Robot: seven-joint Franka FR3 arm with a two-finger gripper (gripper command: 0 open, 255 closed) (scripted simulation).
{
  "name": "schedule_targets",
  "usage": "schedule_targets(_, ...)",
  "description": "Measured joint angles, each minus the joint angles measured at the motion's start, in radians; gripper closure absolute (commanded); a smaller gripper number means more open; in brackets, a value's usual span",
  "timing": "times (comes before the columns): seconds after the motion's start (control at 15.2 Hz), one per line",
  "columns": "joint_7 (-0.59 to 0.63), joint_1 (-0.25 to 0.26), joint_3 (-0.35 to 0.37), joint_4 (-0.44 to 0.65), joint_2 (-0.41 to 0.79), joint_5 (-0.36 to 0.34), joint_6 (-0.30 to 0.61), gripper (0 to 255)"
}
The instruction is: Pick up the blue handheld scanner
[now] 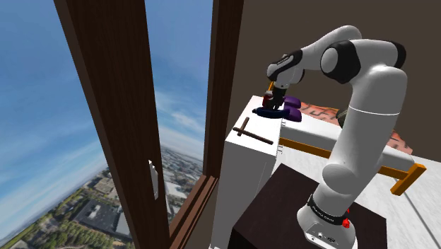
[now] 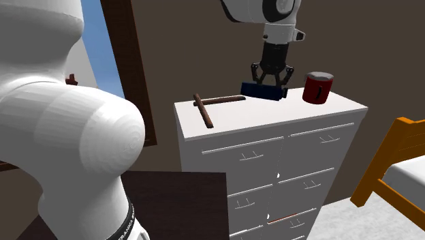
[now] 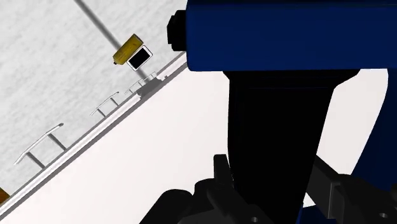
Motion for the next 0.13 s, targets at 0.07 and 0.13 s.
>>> schedule_targets(0.07, 0.005, 0.002, -0.001, 0.008, -0.009, -0.006, -0.016, 255)
schedule_targets(0.13, 0.006, 0.002, -0.002, 0.011, -0.012, -0.008, -0.020, 255)
